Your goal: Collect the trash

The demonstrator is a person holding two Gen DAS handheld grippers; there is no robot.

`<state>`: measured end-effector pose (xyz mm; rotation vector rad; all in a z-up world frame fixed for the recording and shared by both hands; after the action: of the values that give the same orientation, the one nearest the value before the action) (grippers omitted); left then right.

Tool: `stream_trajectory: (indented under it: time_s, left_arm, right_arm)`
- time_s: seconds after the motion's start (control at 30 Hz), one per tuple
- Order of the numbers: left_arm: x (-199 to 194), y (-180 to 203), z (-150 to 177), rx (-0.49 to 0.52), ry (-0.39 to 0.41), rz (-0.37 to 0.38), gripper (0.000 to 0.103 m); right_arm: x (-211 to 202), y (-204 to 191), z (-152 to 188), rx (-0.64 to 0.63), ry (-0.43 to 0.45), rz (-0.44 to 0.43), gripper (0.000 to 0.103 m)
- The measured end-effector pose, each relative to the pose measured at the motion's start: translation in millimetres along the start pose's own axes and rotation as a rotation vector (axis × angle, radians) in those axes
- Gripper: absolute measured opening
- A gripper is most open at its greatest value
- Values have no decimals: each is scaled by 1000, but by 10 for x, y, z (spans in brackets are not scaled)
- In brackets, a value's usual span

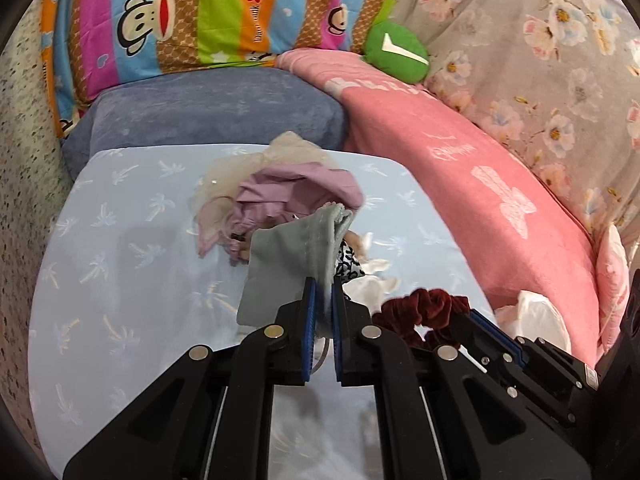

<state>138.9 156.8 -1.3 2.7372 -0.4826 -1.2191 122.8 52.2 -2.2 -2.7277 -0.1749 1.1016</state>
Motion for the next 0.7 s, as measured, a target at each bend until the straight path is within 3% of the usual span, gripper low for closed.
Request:
stream_trajectory:
  time_s: [0.27, 0.6, 0.67, 0.7]
  left_arm:
    - [179, 276, 342, 19, -91, 76, 10]
    - [348, 232, 812, 10, -196, 18, 12]
    - [331, 204, 853, 0, -200, 15, 20]
    - [304, 190, 867, -5, -194, 8, 33]
  right_arm:
    - [-311, 293, 66, 56, 20, 47, 4]
    - [-401, 425, 253, 79, 3, 57, 4]
    - [-400, 418, 259, 81, 2, 53, 4]
    - [-400, 413, 263, 80, 2, 52, 4]
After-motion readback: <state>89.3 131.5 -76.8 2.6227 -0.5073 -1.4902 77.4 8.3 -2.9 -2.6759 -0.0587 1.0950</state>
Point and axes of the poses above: each gripper's, at about its wrist camera, not at the fingertips, and x roughly the way its jaws point, y to its right, z to its underside, the point moved 2 cm from there along x, roughly the way its jaws point, and after that the axes turned 6 degrees about x, right-handed, at the moved point
